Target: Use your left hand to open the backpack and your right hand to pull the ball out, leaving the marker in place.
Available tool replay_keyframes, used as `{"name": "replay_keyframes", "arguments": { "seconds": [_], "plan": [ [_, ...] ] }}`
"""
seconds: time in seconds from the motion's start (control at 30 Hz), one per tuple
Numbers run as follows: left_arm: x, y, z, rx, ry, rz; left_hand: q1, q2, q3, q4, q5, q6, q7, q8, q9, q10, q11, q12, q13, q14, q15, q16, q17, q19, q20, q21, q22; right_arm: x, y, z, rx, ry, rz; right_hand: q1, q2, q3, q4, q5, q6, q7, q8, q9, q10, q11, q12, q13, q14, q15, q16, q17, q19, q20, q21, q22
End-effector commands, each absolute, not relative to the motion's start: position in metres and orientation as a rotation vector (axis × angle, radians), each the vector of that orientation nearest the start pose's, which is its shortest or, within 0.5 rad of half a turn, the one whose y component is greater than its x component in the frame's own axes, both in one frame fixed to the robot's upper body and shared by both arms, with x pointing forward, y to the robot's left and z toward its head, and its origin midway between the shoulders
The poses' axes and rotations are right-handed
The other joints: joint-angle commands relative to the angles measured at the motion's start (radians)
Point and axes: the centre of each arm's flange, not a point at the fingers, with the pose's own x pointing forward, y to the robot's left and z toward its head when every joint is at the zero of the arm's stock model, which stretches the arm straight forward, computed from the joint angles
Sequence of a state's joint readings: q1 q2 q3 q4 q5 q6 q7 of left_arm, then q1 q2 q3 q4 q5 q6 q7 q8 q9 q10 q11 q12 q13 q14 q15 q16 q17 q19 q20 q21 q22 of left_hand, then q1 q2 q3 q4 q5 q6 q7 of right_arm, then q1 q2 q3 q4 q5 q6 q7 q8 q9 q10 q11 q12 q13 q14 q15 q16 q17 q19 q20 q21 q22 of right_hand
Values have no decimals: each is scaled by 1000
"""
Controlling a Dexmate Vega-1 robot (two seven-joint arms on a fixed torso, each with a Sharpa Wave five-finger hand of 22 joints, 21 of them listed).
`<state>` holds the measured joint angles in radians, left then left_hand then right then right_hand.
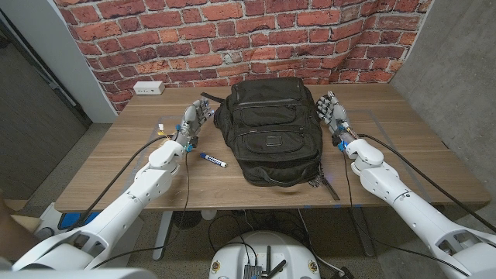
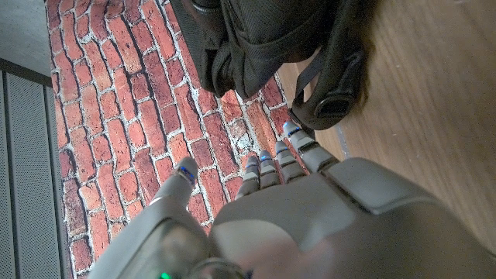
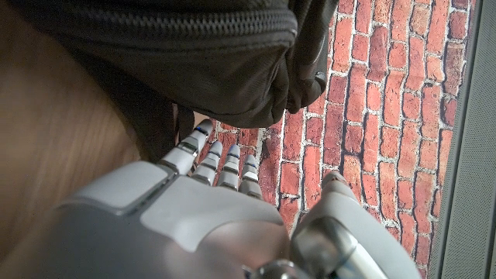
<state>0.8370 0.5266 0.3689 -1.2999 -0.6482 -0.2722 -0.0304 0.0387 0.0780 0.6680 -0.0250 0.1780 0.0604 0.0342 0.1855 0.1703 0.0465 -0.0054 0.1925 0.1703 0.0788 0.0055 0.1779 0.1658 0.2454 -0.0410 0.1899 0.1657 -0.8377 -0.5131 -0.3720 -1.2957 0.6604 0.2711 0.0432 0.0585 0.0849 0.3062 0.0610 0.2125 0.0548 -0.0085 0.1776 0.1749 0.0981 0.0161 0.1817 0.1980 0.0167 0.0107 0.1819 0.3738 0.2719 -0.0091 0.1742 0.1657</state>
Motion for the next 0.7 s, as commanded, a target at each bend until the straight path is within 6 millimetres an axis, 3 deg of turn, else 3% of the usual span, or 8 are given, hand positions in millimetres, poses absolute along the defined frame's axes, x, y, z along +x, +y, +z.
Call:
{"name": "replay_keyframes", "arguments": {
  "seconds": [0.03,0.7],
  "plan": [
    [652,306,-26,10,-561,-161,0,47,8,0,4,12,-3,4,3,7,0,5,4,5,-1,6,4,9,-21,6,3,663,-294,-32,44,-552,228,5,10,7,0,6,12,1,8,2,6,-1,5,4,3,3,6,1,9,0,6,2],
    [638,292,-20,38,-554,-131,4,44,11,-10,3,15,-9,1,4,9,-3,2,4,9,-5,3,4,10,-20,4,3,664,-310,-32,56,-585,216,13,12,16,-9,6,33,-4,15,2,26,-3,15,1,14,-7,12,-13,15,-6,11,1]
  ]
}}
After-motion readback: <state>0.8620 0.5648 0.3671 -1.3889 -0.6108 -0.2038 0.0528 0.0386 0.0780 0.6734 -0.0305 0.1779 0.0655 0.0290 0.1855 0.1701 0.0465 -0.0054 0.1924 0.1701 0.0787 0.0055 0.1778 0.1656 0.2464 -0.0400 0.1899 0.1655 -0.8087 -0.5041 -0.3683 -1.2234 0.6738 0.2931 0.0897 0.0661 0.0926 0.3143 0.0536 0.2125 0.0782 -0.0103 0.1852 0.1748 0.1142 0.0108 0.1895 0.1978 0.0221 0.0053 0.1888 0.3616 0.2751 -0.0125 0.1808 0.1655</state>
